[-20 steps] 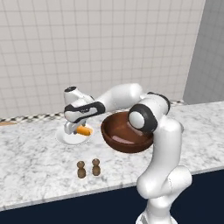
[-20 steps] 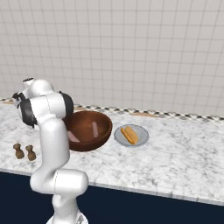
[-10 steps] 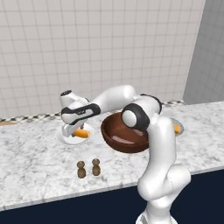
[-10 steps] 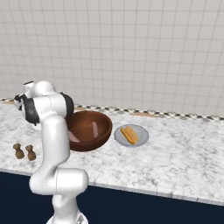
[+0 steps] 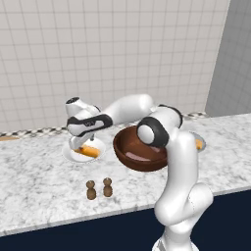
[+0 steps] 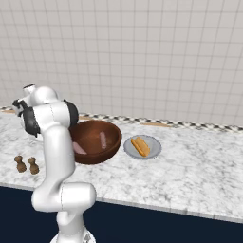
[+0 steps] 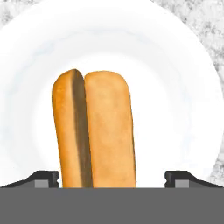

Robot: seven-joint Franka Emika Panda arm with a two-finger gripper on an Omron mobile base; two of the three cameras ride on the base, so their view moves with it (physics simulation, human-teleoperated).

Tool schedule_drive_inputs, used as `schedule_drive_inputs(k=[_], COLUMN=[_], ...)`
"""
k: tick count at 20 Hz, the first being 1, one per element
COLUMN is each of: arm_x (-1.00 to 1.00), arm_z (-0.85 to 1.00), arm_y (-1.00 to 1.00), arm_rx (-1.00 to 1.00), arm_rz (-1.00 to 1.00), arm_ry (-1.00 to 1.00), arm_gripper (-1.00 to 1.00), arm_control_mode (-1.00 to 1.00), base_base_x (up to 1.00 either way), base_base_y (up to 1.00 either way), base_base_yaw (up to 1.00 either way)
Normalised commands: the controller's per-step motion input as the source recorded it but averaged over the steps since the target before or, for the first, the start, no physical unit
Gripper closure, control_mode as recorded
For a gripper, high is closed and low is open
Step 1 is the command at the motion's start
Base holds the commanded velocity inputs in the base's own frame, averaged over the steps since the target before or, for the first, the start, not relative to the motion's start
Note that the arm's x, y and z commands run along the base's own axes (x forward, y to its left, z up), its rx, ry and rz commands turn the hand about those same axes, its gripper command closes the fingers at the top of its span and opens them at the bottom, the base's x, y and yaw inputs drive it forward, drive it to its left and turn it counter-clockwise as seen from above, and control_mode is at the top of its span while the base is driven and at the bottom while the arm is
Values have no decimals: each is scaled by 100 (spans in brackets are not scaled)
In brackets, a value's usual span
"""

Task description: Place one bun and one sausage from the bowl on each plate.

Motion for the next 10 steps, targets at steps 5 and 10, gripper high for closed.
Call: schedule_drive_inputs(k=[5,10], arm_x=[-7,-21], arm_z=[99,58], arm_y=[-20,-70], arm_rx=[5,7], arm_rz=[3,0], arm_ry=[-16,-22], arm_gripper=[-100,-100], arm_control_mode=[-100,-100], base_base_x=[0,0], base_base_y=[0,0], base_base_yaw=[0,0])
